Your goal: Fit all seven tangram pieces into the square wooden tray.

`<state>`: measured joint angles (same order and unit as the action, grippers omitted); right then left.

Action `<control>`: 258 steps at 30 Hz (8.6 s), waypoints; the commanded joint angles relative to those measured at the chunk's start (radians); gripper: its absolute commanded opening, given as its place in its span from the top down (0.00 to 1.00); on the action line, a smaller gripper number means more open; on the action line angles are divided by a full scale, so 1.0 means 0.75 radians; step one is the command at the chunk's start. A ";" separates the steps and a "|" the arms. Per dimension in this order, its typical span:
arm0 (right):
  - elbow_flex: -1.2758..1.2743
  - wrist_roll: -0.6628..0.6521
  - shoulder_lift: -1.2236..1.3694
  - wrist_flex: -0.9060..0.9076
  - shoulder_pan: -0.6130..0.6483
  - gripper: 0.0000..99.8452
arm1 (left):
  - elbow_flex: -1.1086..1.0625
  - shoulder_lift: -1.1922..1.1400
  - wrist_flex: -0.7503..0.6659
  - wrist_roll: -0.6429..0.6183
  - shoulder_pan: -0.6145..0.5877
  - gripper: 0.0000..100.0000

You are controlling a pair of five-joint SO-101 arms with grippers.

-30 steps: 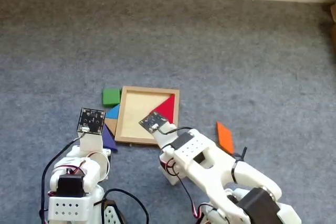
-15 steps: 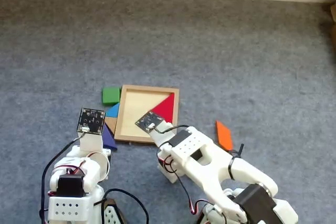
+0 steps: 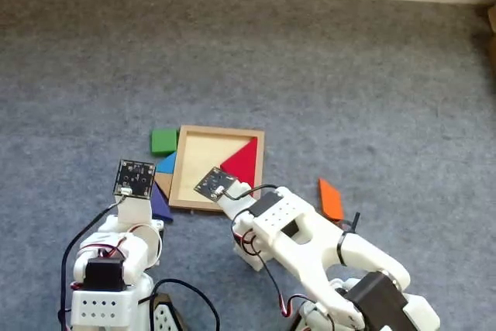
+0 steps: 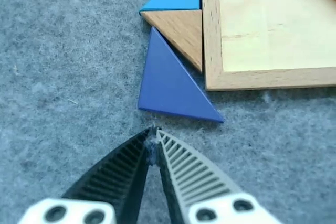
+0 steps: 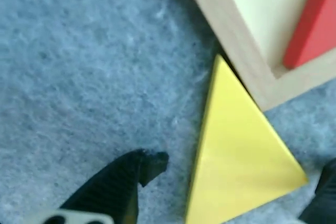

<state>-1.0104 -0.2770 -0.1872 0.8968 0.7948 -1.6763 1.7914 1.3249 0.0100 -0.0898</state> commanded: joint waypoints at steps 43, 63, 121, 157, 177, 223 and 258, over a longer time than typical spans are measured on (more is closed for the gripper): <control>-0.038 0.059 -0.371 0.093 -0.062 0.66 | -0.026 0.034 0.006 0.008 -0.011 0.99; -0.075 0.068 -0.111 -0.009 -0.052 0.66 | -0.026 0.034 0.006 0.008 -0.011 0.99; -0.099 -0.184 -0.645 -0.508 -0.062 0.79 | -0.026 0.034 0.006 0.008 -0.011 0.99; -0.128 -0.468 -0.580 -0.752 0.073 0.79 | -0.026 0.034 0.006 0.008 -0.011 0.99; -0.107 -0.479 -0.324 -0.930 -0.001 0.79 | -0.026 0.034 0.006 0.008 -0.011 0.99; 0.052 -0.239 -0.476 -0.654 -0.003 0.69 | -0.026 0.034 0.006 0.008 -0.011 0.99; 0.202 0.153 -0.034 -0.952 -0.218 0.99 | -0.026 0.034 0.006 0.008 -0.011 0.99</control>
<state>-0.9383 -0.1726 -0.2179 0.2064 0.6552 -1.6763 1.7929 1.3249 0.0100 -0.0898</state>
